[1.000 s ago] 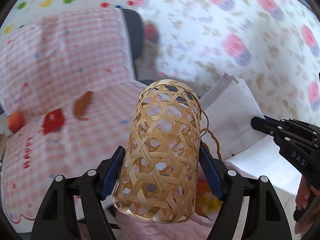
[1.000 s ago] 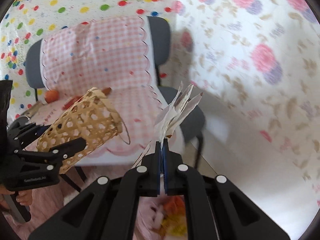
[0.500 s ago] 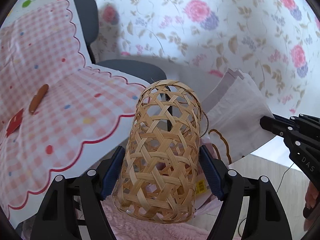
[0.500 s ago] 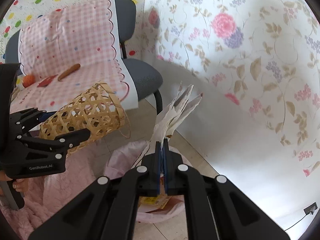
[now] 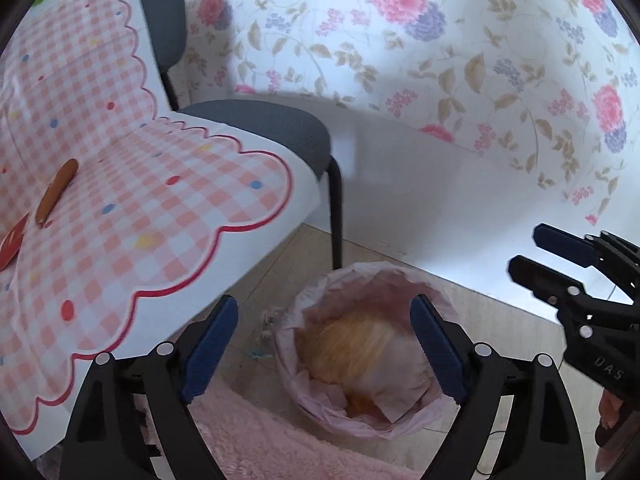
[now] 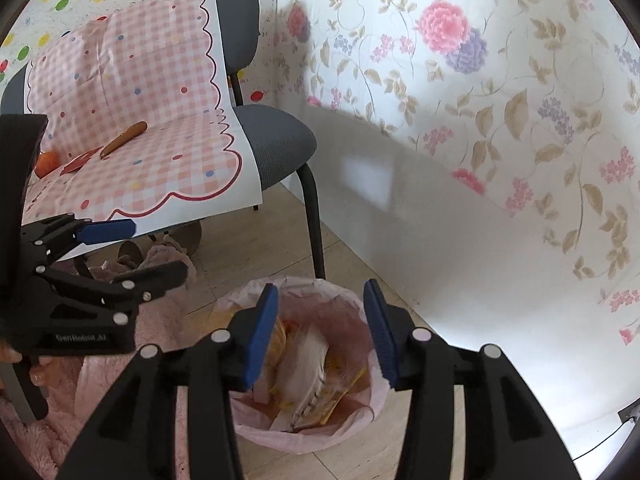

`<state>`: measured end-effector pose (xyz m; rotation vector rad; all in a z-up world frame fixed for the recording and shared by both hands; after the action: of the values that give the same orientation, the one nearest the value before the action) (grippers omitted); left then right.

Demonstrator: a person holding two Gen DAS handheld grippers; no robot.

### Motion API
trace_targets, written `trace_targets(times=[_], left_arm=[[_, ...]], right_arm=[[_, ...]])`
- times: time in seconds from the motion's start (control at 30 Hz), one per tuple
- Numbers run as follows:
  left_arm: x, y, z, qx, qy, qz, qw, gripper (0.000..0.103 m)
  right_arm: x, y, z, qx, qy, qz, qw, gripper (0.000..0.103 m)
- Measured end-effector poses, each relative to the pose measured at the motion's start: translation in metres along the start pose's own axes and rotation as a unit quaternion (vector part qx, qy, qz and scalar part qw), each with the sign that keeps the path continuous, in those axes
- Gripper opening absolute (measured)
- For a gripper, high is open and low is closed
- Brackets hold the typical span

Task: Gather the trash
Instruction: 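Move both open tools back to the chair seat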

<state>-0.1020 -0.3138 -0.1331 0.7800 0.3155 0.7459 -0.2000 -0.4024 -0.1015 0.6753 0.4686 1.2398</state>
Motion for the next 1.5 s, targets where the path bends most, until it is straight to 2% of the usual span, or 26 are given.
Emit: trace_targets(times=[0.3, 0.53, 0.67, 0.8, 1.0, 1.13, 1.23, 1.33, 1.5], left_arm=[[0.056, 0.032, 0.004, -0.021, 0.047, 0.042, 0.9978, 0.087], [0.104, 0.061, 0.006, -0.037, 0.082, 0.071, 0.9934, 0.087], [0.147, 0.076, 0.004, -0.042, 0.109, 0.109, 0.9872, 0.087], [0.204, 0.086, -0.007, -0.037, 0.146, 0.159, 0.9757, 0.087], [0.28, 0.098, -0.023, -0.026, 0.199, 0.233, 0.9516, 0.087], [0.33, 0.106, -0.03, -0.023, 0.235, 0.273, 0.9327, 0.088], [0.357, 0.106, -0.033, -0.018, 0.256, 0.289, 0.9222, 0.088], [0.376, 0.103, -0.035, -0.012, 0.267, 0.298, 0.9165, 0.088], [0.394, 0.097, -0.038, -0.003, 0.272, 0.309, 0.9114, 0.088]], right_arm=[[-0.003, 0.018, 0.028, -0.04, -0.017, 0.014, 0.999, 0.044], [0.042, 0.019, 0.067, -0.066, 0.008, 0.073, 0.995, 0.044], [0.08, 0.004, 0.088, -0.067, 0.034, 0.111, 0.991, 0.044], [0.13, -0.02, 0.111, -0.061, 0.064, 0.159, 0.983, 0.044], [0.191, -0.054, 0.135, -0.049, 0.097, 0.199, 0.974, 0.044], [0.224, -0.081, 0.148, -0.032, 0.116, 0.212, 0.97, 0.044], [0.245, -0.096, 0.158, -0.025, 0.125, 0.219, 0.967, 0.044], [0.265, -0.113, 0.167, -0.017, 0.131, 0.225, 0.965, 0.044], [0.297, -0.144, 0.177, 0.003, 0.143, 0.227, 0.963, 0.044]])
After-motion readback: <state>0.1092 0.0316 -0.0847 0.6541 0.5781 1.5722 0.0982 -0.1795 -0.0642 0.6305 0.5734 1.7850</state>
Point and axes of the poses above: each gripper's, at about its wrist camera, not at the fingertips, and y roughly against the way its jaws point, x to its left, z to its top, the point moved 9 cm from there along -y, roughly the way its jaws point, and after that the axes turned 8 degrees about z, right-handed, at the moved point
